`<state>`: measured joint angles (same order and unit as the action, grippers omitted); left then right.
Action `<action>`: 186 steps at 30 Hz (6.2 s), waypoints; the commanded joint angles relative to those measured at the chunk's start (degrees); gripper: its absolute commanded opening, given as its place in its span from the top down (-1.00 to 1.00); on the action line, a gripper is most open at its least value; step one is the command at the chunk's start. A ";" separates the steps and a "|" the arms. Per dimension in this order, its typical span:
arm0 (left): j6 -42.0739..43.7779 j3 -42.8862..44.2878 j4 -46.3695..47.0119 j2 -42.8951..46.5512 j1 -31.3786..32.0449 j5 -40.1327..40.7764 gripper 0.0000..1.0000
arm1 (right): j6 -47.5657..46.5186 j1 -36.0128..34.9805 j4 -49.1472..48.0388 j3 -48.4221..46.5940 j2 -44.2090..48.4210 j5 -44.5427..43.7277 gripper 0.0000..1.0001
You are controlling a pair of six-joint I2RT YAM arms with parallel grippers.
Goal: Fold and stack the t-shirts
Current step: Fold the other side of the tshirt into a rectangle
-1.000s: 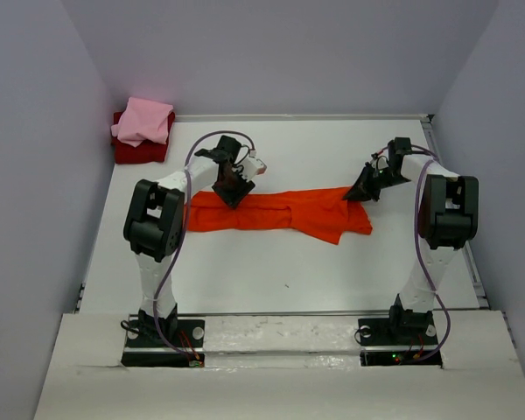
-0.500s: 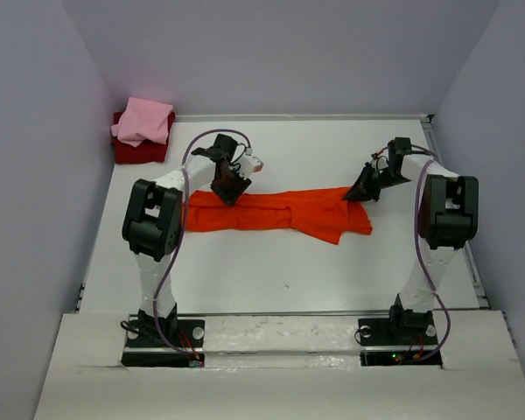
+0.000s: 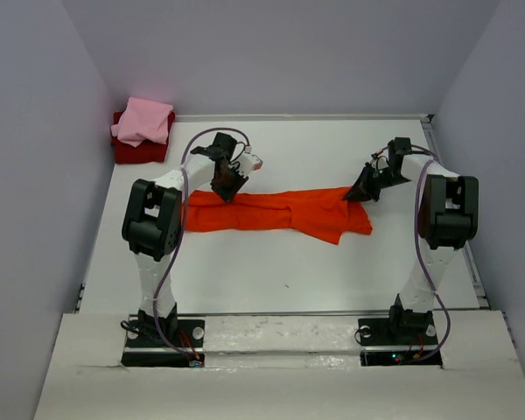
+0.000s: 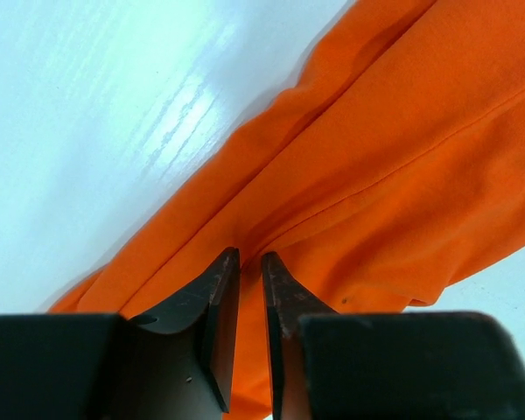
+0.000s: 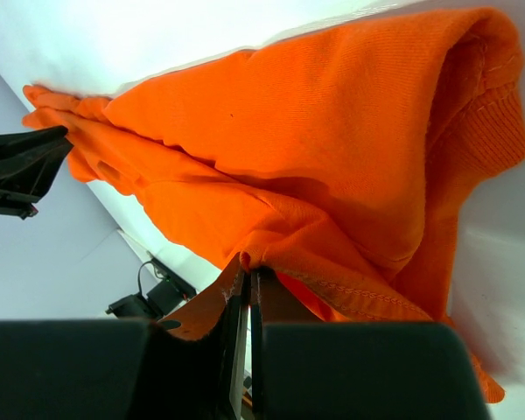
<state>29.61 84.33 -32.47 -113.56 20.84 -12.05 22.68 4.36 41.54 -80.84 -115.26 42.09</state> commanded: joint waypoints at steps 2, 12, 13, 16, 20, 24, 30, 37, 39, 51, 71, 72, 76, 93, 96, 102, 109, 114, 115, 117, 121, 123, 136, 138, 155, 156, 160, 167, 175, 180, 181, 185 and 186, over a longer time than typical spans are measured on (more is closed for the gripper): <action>-0.60 3.90 -0.84 0.18 -0.80 1.07 0.49 | -0.62 -0.58 0.30 -1.25 0.48 0.89 0.92; -1.13 6.19 -1.19 -0.61 -1.07 1.60 0.51 | 0.17 -0.58 0.21 -3.88 -0.40 0.10 0.92; -1.22 6.19 -1.19 -0.79 -1.07 1.51 0.51 | 0.35 -0.58 0.12 -4.50 -0.58 0.10 0.92; -1.22 6.19 -1.28 -0.96 -1.07 1.51 0.51 | 1.23 -0.58 0.30 -7.13 -0.84 0.10 0.93; -1.13 5.93 -1.11 -0.96 -1.15 1.68 0.51 | 1.84 -0.58 1.35 -11.18 -1.63 -0.16 0.93; -1.04 6.02 -1.10 -1.05 -1.24 1.07 0.51 | 1.58 -0.58 2.67 -13.64 -3.30 -0.16 0.93; -0.95 5.58 -0.93 -0.35 -1.50 0.63 0.51 | 1.41 -0.58 2.76 -13.38 -4.09 -0.16 0.93; -0.95 4.88 -0.58 1.32 -1.50 -0.86 0.49 | 1.49 -0.58 2.58 -13.47 -4.62 -0.07 0.93; -0.86 4.44 -0.49 1.50 -1.59 -1.13 0.43 | 1.49 -0.58 2.58 -13.38 -4.71 -0.07 0.93; -0.07 3.12 -2.07 1.59 -1.50 -5.70 -0.13 | 1.49 -0.58 2.58 -13.29 -4.80 -0.07 0.93; 0.10 2.24 -2.78 1.23 -1.50 -8.95 -0.01 | 1.14 -0.58 2.67 -12.94 -5.06 -0.43 0.93; 0.10 1.11 -2.34 1.23 -1.50 -8.86 -0.02 | 1.14 -0.58 2.67 -12.94 -5.15 -0.34 0.93; -0.07 1.80 -2.69 -0.17 -1.50 -9.04 0.01 | 0.97 -0.58 2.76 -12.94 -5.15 -0.51 0.93; 0.01 4.08 -3.74 -0.61 -1.68 -8.95 0.91 | 1.67 -0.58 2.85 -14.17 -5.15 0.01 0.93; -0.07 4.87 -4.01 -0.44 -1.68 -7.81 0.93 | 2.37 -0.58 3.37 -16.36 -4.97 0.28 0.93; -0.51 6.72 -3.92 0.09 -2.21 -4.74 0.94 | 2.55 -0.58 6.71 -21.99 -6.81 0.28 0.93; -0.78 8.13 -4.18 -0.70 -2.56 -4.12 0.95 | 3.16 -0.58 7.42 -25.24 -9.54 0.36 0.93; -1.04 7.95 -4.01 -1.05 -2.73 -3.33 0.95 | 3.34 -0.58 7.07 -26.56 -11.47 0.01 0.93; -1.04 8.04 -4.01 -1.23 -2.91 -3.24 0.95 | 3.60 -0.58 6.89 -27.09 -12.00 0.10 0.93; -1.13 8.65 -4.18 -1.75 -3.00 -2.98 0.94 | 4.30 -0.58 6.89 -29.62 -14.37 0.28 0.94; -1.57 9.53 -4.27 -2.63 -3.00 -1.31 0.95 | 5.53 -0.58 6.71 -34.54 -18.41 -0.16 0.97; -1.92 10.40 -4.53 -3.16 -3.00 -0.34 0.95 | 6.24 -0.58 6.45 -37.27 -20.17 -0.42 1.00; -3.94 14.89 -4.54 -9.84 -3.09 4.58 0.97 | 7.38 1.00 2.50 -39.57 -24.83 -3.68 1.00; -3.94 13.85 -2.78 -9.67 -3.09 5.64 0.97 | 6.94 1.00 2.32 -39.57 -25.54 -4.55 1.00; -3.68 14.45 4.61 -4.57 -3.09 10.04 0.98 | 4.75 1.00 7.67 -42.99 -18.16 -8.34 -0.51; -3.85 14.89 4.52 -4.31 -3.00 9.77 0.97 | 4.92 1.00 8.72 -43.96 -17.63 -7.12 -0.50; -3.94 15.77 3.90 -4.22 -2.21 9.68 0.97 | 4.22 -0.49 12.42 -44.06 -14.47 -5.97 -0.45; -4.03 15.07 3.73 -3.78 -0.89 10.47 0.96 | 5.18 -4.62 10.86 -37.48 -10.78 -1.92 -0.37; -3.68 15.24 3.20 -4.39 -0.19 10.65 0.94 | 8.78 -9.99 5.58 -32.37 -11.65 0.71 0.20; -3.59 14.98 2.85 -4.48 0.08 11.09 0.92 | 10.37 -11.92 1.35 -30.87 -15.07 0.28 1.00; -3.59 14.89 2.85 -4.39 0.08 11.26 0.92 | 10.28 -11.92 1.00 -31.05 -15.51 0.10 1.00; -3.33 14.19 2.85 -4.30 -0.01 13.35 0.91 | 10.28 -12.45 0.30 -32.10 -17.62 0.10 1.00; -3.24 14.02 2.94 -4.39 0.08 13.72 0.91 | 10.28 -12.45 0.21 -32.10 -17.89 0.10 1.00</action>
<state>25.45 97.67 -28.56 -121.62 20.56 -0.91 32.27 -7.97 44.93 -111.59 -131.90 41.58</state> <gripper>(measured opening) 0.044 0.010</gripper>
